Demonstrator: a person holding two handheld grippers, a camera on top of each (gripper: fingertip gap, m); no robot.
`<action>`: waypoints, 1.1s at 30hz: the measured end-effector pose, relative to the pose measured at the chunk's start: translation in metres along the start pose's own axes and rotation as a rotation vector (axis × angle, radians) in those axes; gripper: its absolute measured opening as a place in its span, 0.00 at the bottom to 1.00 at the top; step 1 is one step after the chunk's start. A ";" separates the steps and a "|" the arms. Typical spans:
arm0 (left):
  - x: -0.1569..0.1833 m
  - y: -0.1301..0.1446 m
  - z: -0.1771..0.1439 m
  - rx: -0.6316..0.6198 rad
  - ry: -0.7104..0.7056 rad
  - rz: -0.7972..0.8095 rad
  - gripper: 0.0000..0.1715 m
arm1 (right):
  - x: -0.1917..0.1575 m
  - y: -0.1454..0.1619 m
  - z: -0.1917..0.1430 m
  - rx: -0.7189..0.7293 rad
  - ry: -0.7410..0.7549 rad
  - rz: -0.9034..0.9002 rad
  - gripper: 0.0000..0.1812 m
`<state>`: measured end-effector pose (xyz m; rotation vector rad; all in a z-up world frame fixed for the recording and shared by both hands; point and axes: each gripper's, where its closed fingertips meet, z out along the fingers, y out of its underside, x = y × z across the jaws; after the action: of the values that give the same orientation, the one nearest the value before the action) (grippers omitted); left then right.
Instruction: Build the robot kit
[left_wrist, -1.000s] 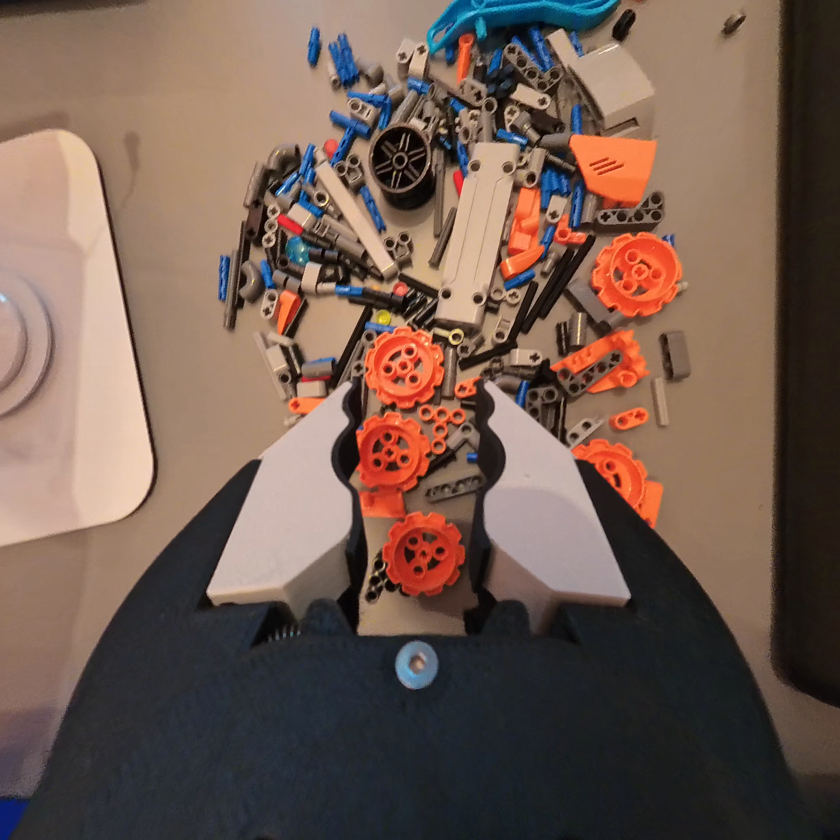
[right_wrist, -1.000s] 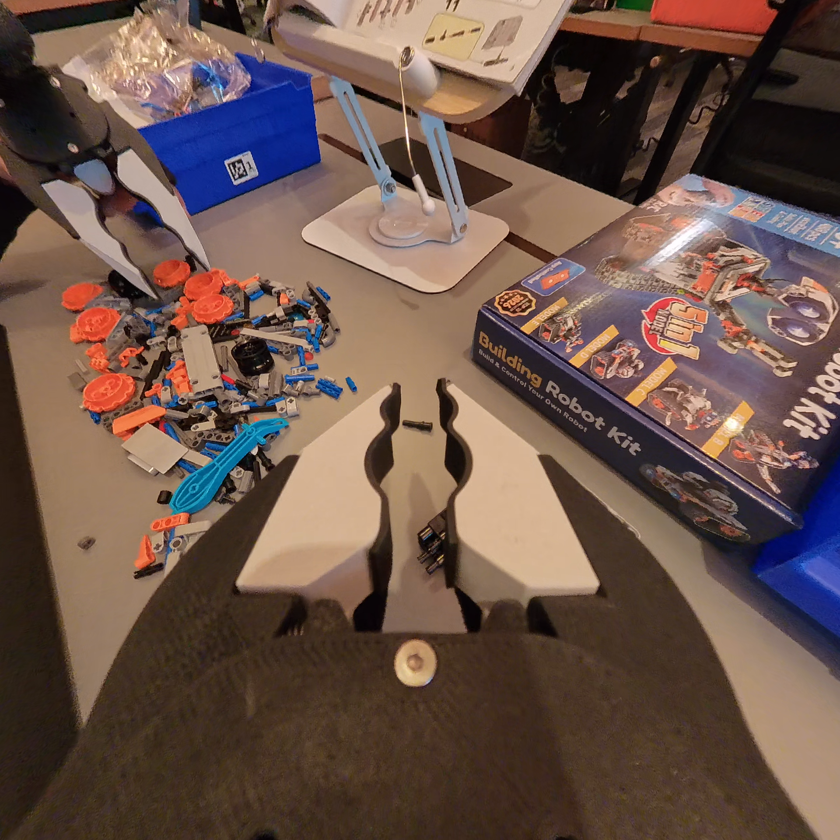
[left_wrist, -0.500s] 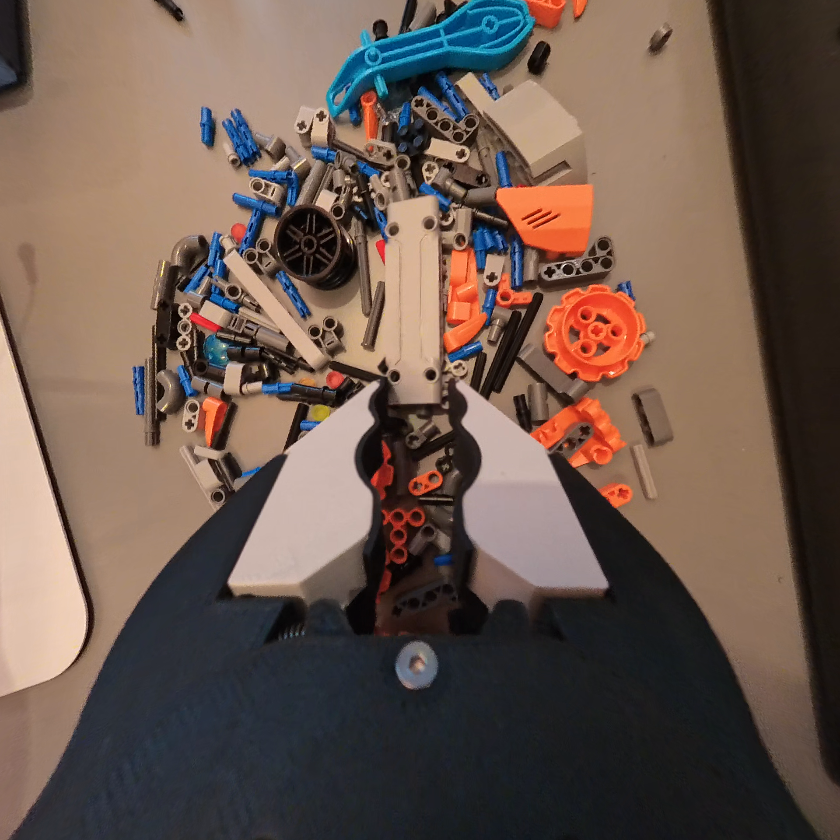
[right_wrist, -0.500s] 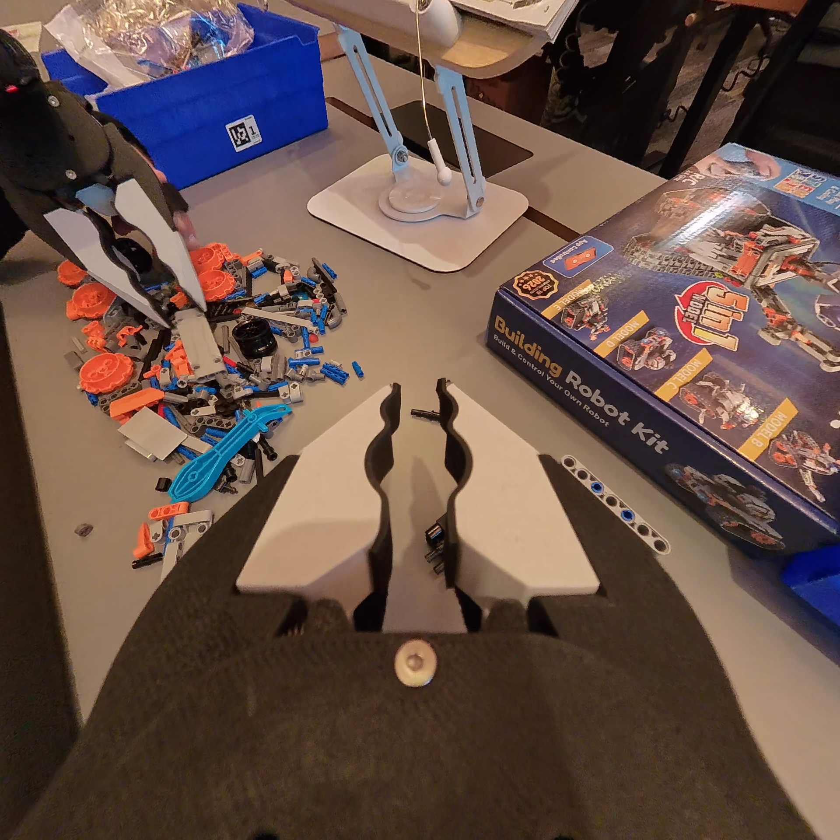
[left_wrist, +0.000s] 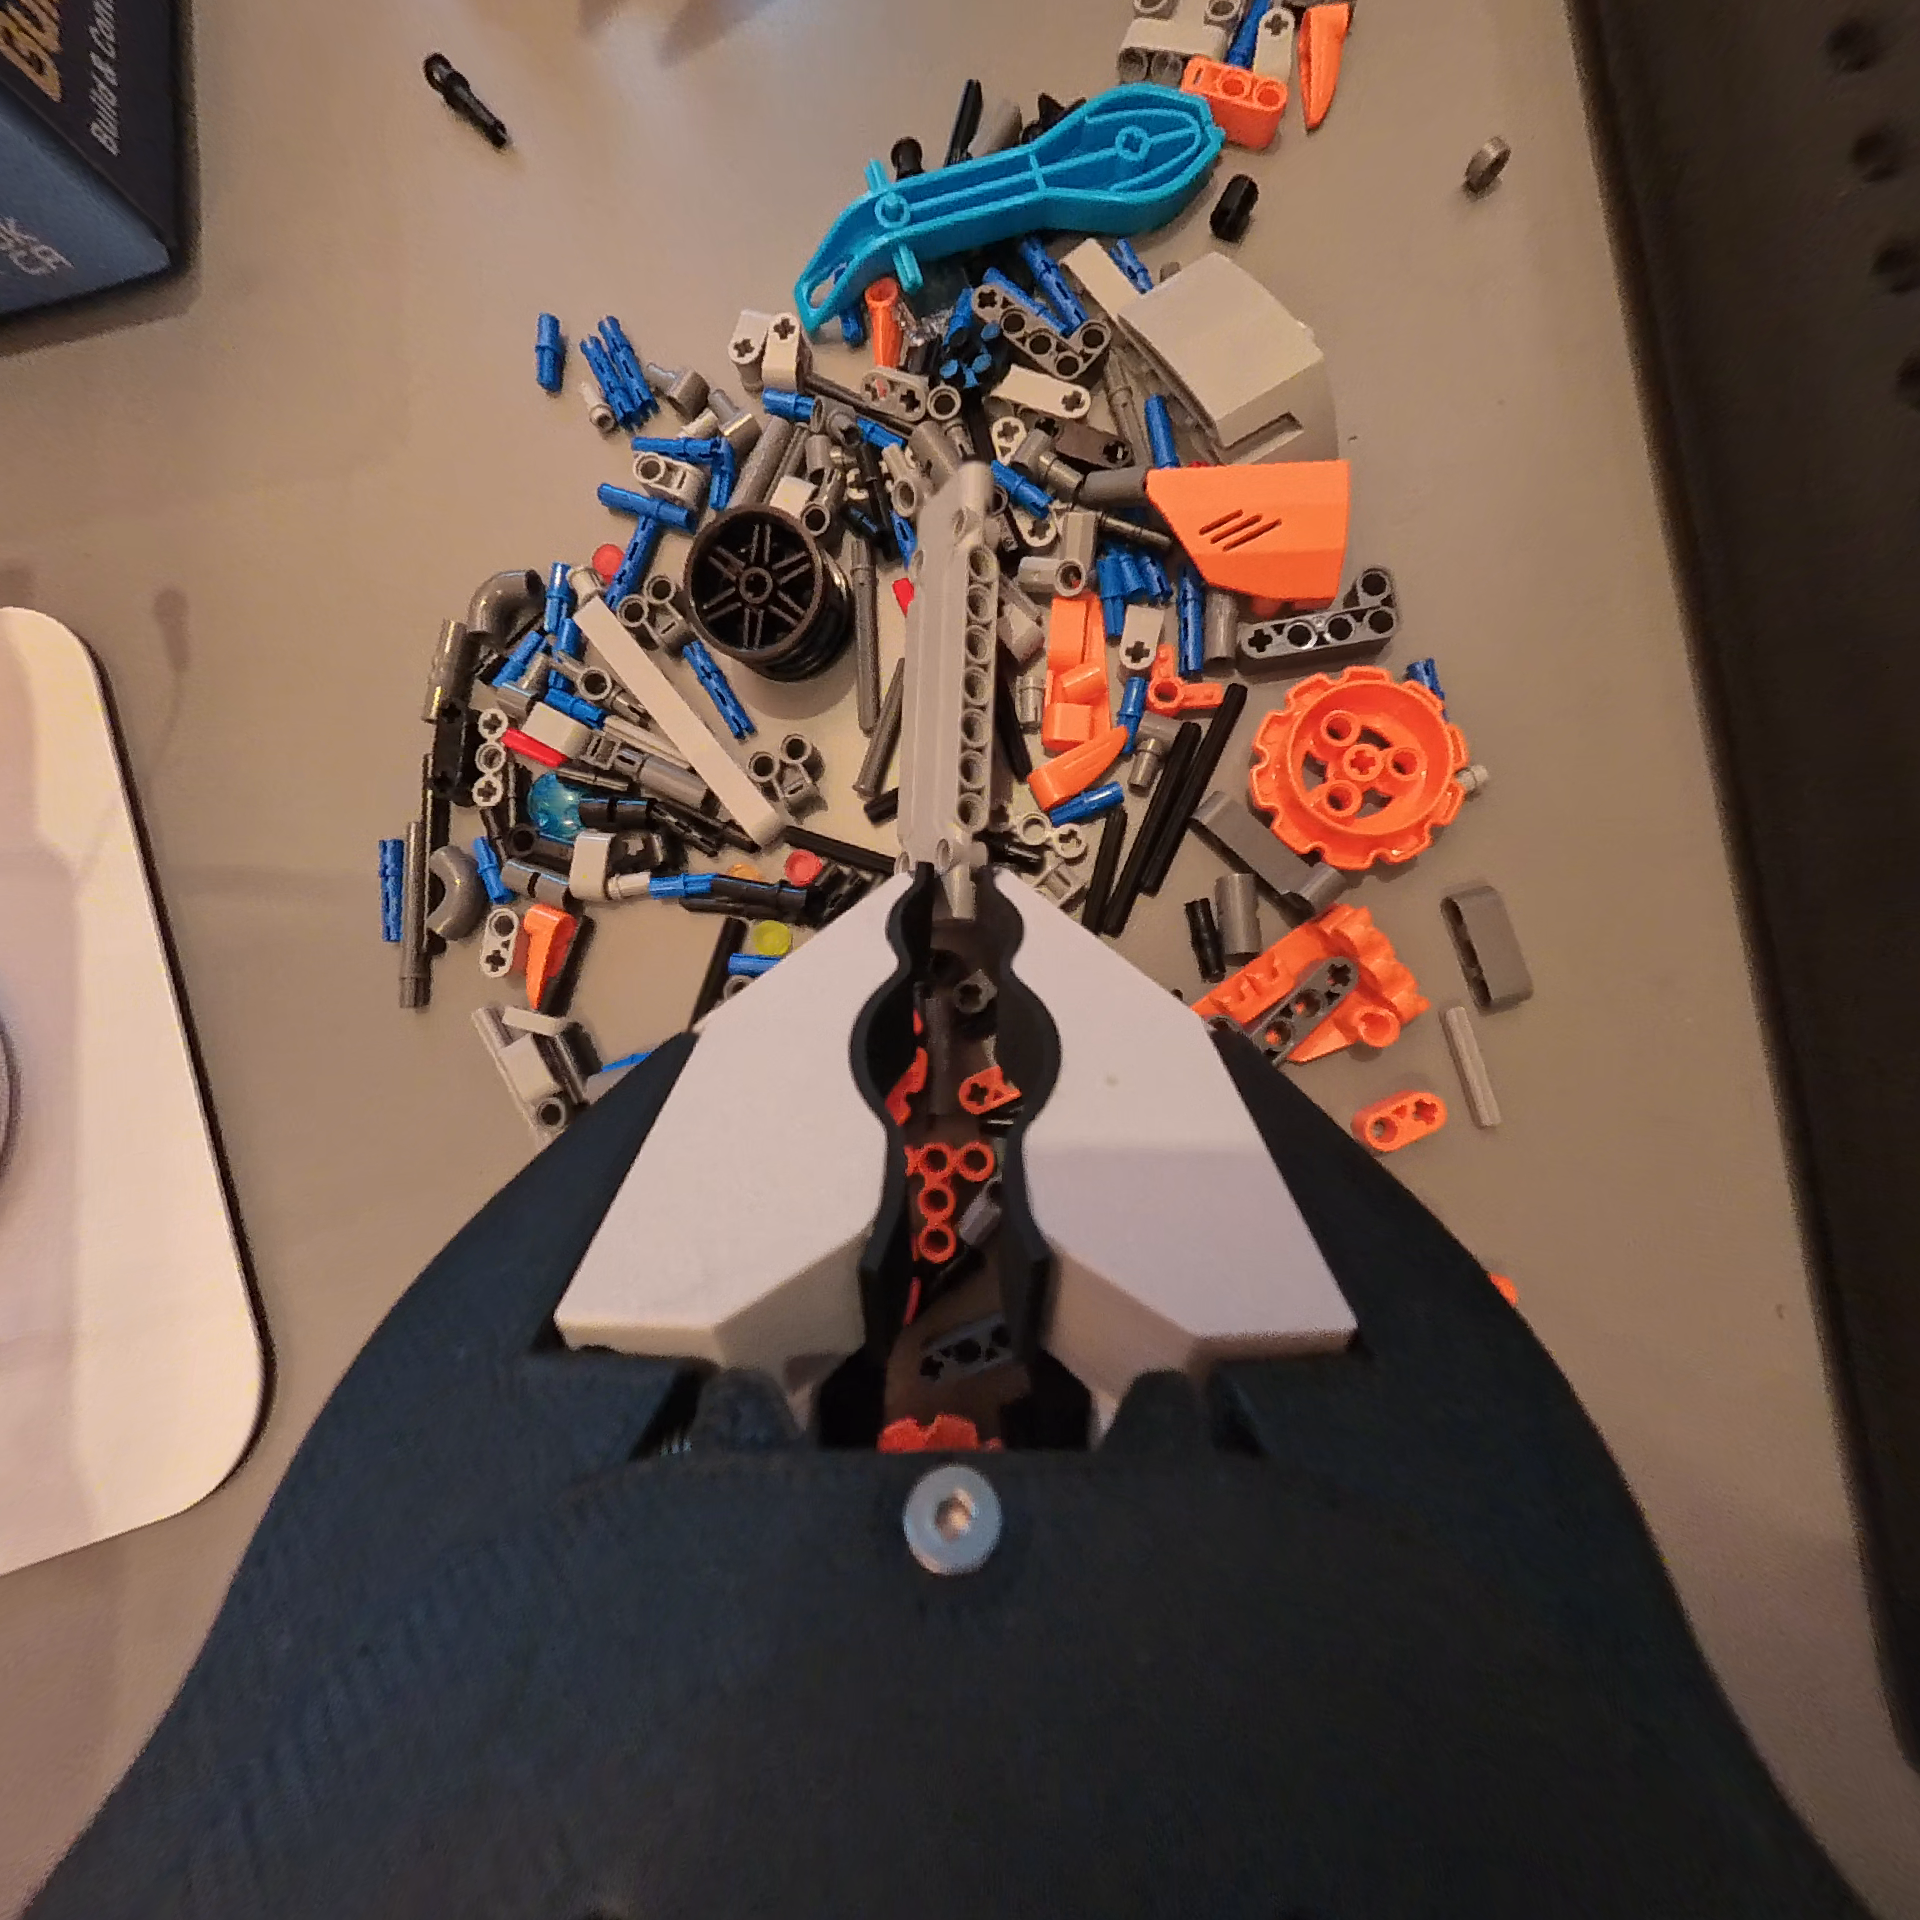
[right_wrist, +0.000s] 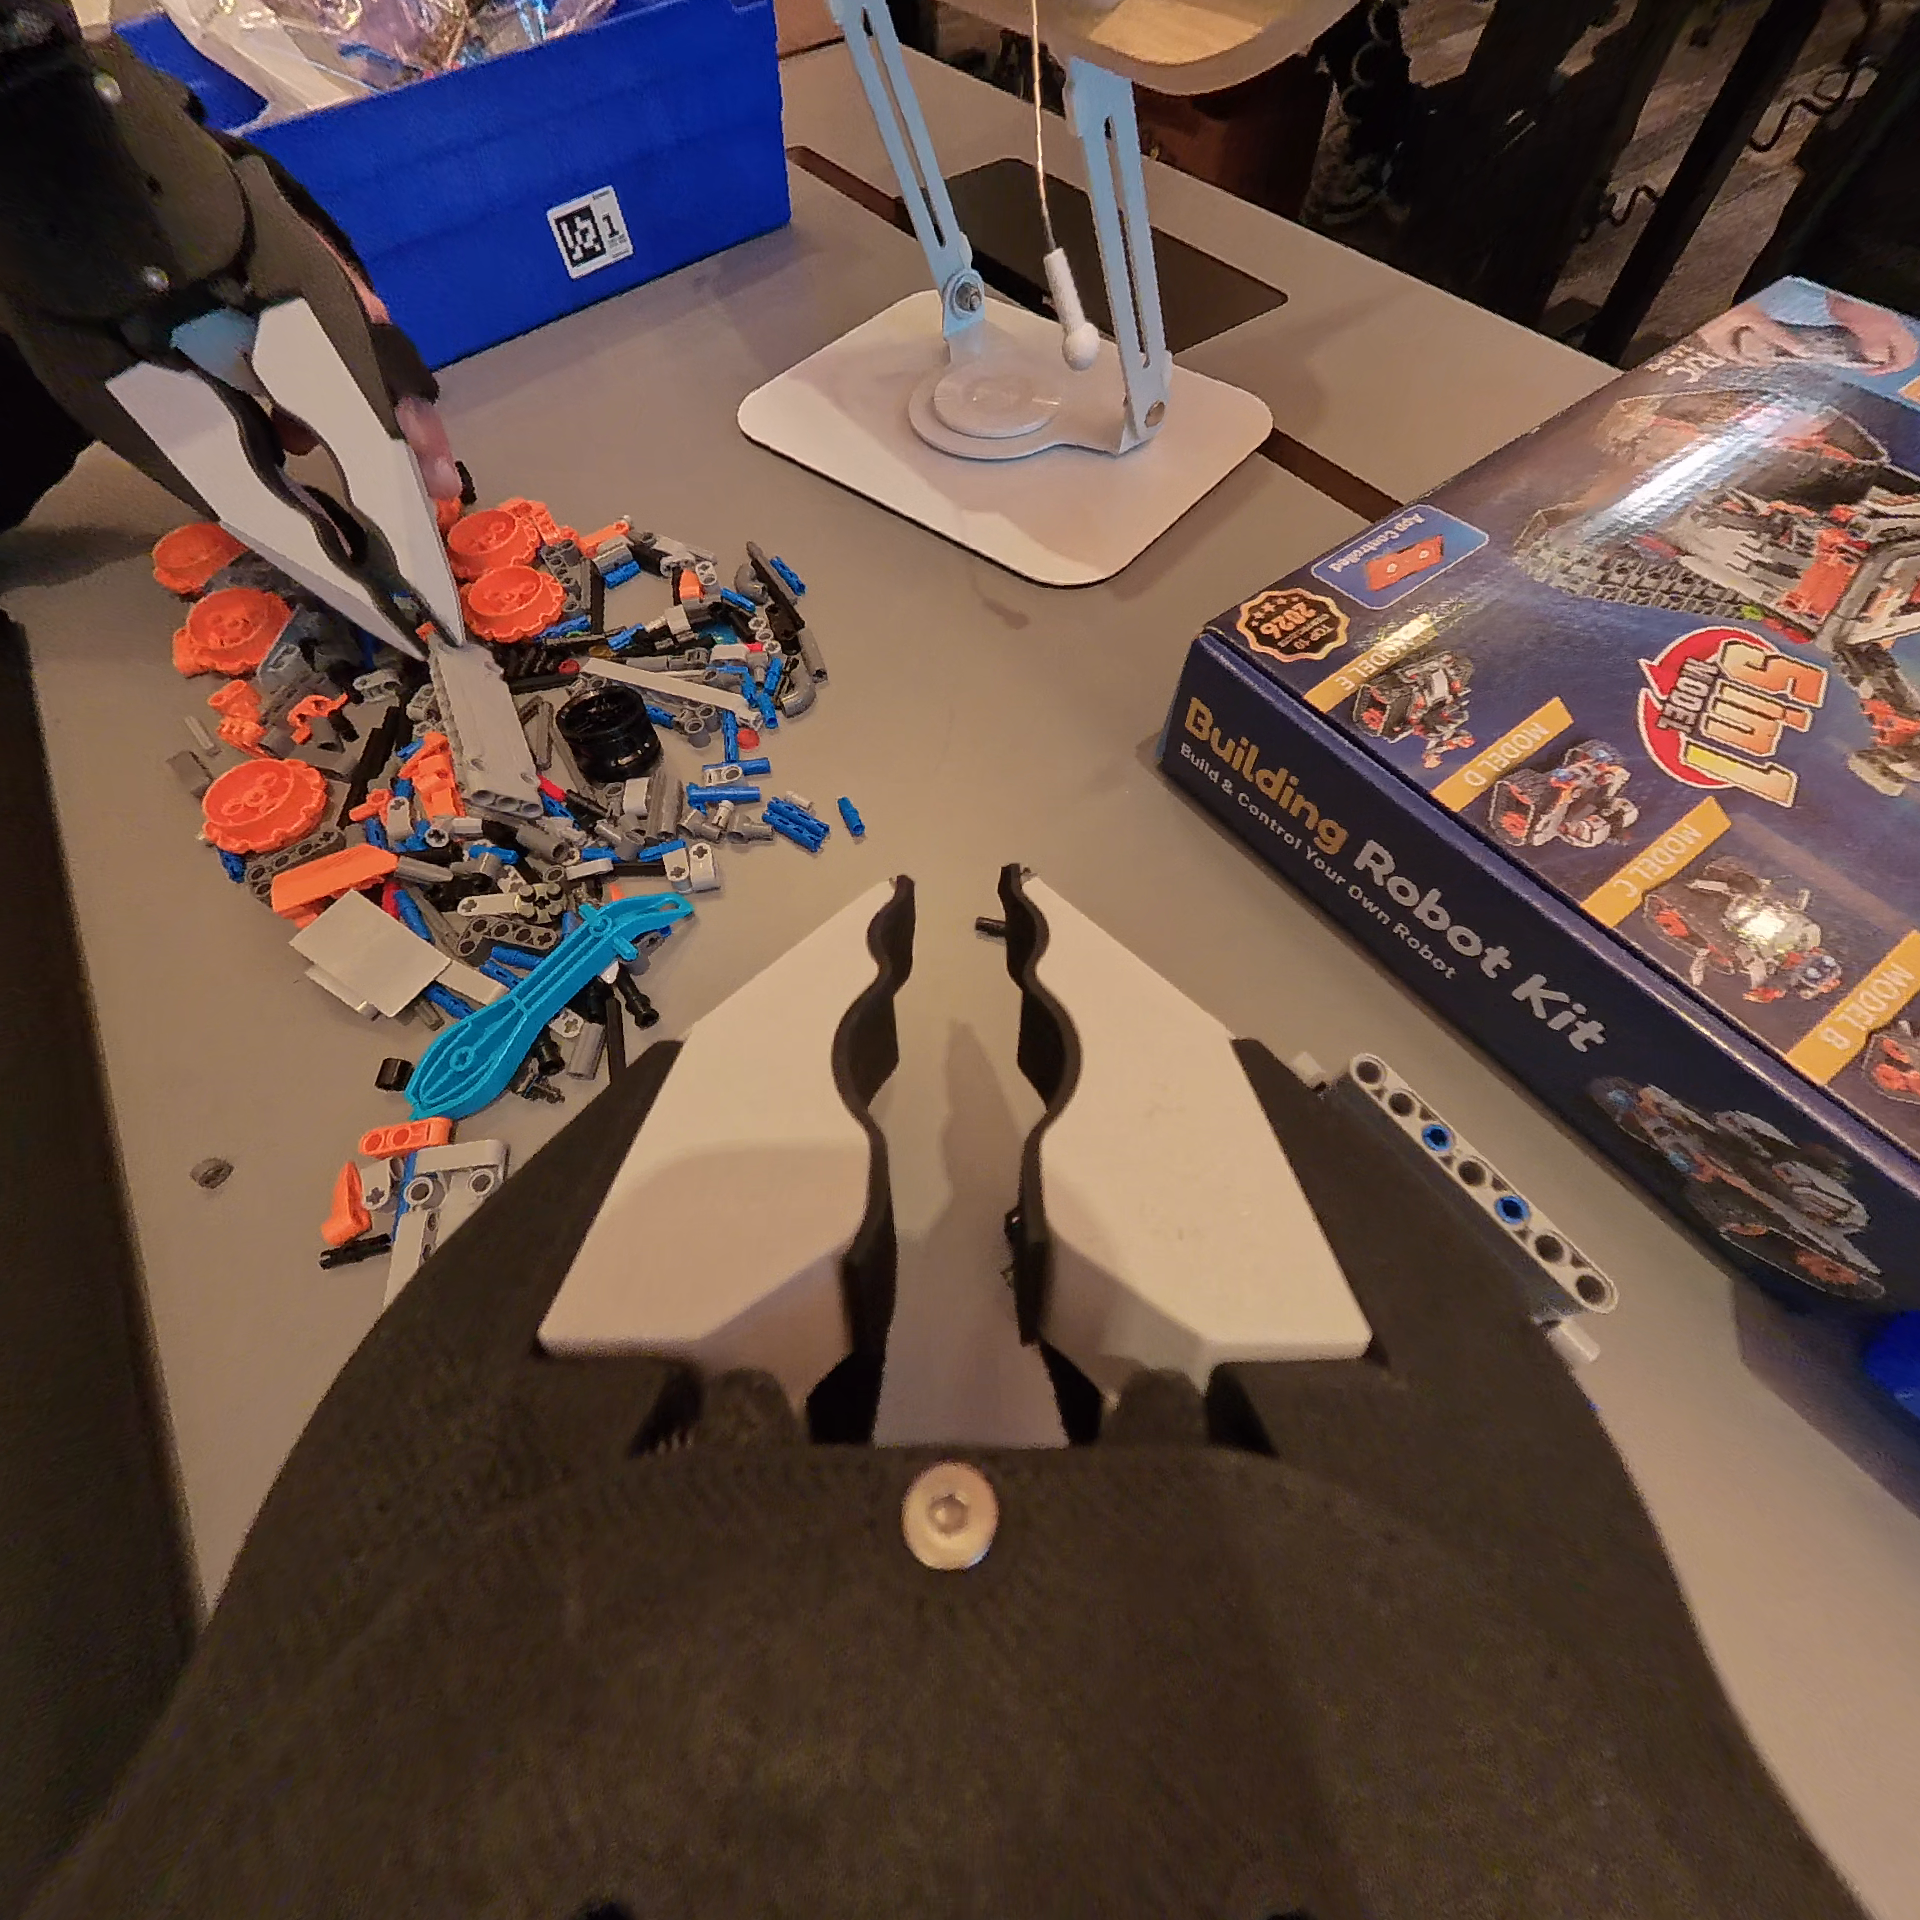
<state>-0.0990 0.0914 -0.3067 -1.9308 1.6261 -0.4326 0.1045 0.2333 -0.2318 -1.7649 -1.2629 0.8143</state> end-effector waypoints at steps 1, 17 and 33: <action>-0.001 0.000 -0.001 0.005 -0.001 -0.003 0.02 | -0.001 0.001 0.001 -0.004 -0.001 -0.002 0.08; -0.058 0.007 -0.071 0.126 -0.236 -0.214 0.02 | -0.008 0.004 0.007 -0.025 -0.030 -0.009 0.08; -0.065 0.047 -0.055 -0.082 -0.284 -0.217 0.03 | -0.013 0.017 0.020 -0.084 -0.062 -0.007 0.09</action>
<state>-0.1818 0.1376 -0.2848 -2.1294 1.2787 -0.1655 0.0914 0.2222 -0.2558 -1.8128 -1.3606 0.8282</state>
